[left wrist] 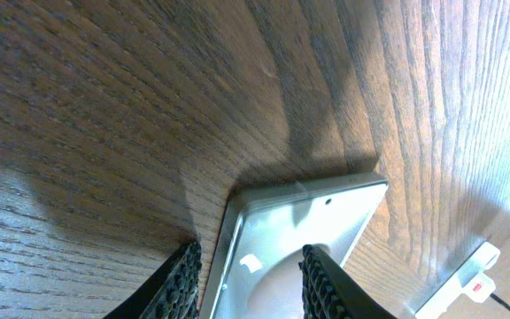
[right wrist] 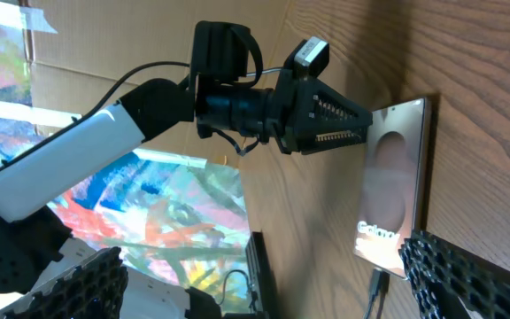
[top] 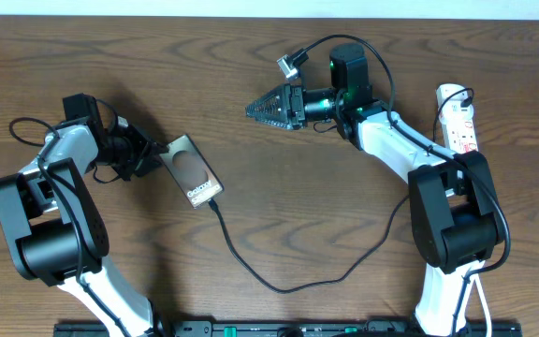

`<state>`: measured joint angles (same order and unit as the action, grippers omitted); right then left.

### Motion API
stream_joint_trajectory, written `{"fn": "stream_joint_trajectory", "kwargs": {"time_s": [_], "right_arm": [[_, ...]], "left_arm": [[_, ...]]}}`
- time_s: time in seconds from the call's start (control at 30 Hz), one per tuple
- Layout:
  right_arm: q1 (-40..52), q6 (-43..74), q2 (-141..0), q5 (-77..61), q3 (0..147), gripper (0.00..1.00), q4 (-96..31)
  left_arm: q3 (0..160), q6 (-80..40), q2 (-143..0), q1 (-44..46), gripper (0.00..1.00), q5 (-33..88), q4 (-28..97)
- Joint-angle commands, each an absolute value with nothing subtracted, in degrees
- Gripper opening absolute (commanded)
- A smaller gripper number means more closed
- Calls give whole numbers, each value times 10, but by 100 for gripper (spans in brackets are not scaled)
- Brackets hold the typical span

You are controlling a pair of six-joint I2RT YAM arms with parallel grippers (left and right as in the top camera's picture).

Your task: Plug charger to phone and switch on socket

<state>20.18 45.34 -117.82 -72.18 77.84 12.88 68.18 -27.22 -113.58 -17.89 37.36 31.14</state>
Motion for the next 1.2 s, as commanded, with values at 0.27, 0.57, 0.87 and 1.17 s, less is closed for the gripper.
{"fn": "stream_joint_trajectory", "kwargs": {"time_s": [0.27,0.57,0.87,1.17], "right_arm": [[203,441,-1180,-724,784,99,128],[203,441,-1180,-726,784,99,128],[203,440,-1180,-726,784,99,128],[200,441,-1180,-723,784,99,114]], "left_arm": [[675,-277,-1152,-178,36,338,321],[676,-277,-1144,-187,59,338,298],[676,-246,-1040,-193,69,364,282],[676,-203,-866,-192,88,477,266]]}}
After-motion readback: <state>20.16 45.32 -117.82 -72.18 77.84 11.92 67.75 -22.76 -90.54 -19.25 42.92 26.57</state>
